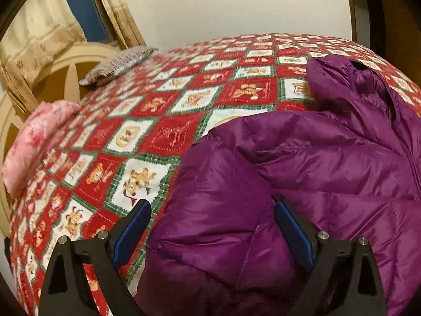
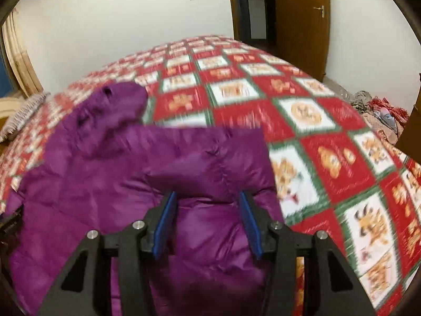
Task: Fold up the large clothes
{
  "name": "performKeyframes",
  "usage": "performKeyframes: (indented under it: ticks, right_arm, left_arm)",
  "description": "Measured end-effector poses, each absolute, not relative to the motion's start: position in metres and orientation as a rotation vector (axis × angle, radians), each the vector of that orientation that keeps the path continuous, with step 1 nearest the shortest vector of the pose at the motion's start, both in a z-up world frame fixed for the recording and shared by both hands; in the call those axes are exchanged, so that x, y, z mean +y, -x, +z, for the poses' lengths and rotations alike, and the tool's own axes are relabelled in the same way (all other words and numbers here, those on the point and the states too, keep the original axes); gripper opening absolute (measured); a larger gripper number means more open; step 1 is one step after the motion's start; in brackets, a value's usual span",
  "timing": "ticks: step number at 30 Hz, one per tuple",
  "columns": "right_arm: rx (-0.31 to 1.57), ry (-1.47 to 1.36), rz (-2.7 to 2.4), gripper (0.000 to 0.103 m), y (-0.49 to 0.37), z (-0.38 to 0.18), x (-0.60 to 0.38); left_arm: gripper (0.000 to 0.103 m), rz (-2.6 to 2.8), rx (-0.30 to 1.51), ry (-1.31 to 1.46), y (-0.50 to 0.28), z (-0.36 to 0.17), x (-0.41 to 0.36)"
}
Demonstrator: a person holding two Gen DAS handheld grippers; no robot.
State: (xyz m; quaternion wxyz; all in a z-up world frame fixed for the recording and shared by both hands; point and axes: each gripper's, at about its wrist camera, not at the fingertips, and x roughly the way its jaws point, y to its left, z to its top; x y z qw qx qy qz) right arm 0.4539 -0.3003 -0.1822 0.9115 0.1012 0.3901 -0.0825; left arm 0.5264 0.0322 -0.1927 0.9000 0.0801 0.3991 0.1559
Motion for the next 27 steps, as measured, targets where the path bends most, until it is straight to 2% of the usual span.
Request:
performKeyframes:
  ticks: [27]
  right_arm:
    - [0.815,-0.146,-0.207,0.055,-0.46,-0.19,-0.29]
  left_arm:
    - [0.097,0.322,0.821,-0.142,-0.527,-0.198,0.034]
